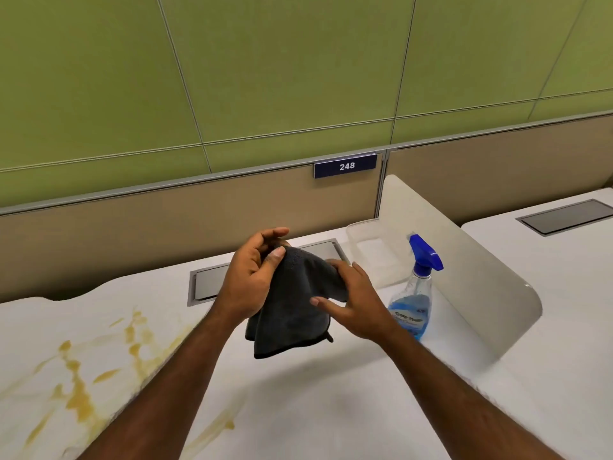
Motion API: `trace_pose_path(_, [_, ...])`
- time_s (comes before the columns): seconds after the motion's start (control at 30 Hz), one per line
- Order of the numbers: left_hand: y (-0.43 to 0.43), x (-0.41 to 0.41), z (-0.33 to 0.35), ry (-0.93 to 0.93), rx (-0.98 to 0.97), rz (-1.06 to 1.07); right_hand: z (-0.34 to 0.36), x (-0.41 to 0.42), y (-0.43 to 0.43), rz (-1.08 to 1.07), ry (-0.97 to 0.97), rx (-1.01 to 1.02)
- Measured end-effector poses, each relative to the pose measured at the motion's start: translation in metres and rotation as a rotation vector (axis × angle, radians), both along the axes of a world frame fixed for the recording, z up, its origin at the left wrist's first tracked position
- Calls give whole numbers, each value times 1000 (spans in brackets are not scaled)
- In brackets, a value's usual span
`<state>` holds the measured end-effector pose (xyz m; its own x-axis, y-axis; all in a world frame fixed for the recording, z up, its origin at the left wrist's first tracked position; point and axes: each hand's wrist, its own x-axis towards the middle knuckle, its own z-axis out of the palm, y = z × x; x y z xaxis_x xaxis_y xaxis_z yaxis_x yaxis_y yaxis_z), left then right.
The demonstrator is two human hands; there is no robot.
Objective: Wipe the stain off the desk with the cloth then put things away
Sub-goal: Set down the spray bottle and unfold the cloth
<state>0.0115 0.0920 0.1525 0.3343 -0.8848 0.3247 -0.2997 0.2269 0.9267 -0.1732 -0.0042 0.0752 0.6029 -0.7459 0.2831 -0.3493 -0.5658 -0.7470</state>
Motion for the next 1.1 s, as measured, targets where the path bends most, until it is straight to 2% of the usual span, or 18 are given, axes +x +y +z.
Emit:
trace_pose_path(0.1, [25,17,-2,39,-46,51,9,10,12,59,-12,-5])
trace_pose_path(0.33, [98,61,-20,89,-69,164,14,39,56,185,101,-71])
trace_pose_path(0.57, [171,122,-40,76,34,259,25,103,95,285,188,-49])
trace_pose_path(0.8, [204,177,-46,15,96,350,26,171,118,338,295,-79])
trace_pose_path(1.0, [237,209,-51,-57,67,390,16,207,147,273,265,-285])
trace_pose_path(1.1, [263,206,-73,-38,116,383,-9,203,167,285,342,-420])
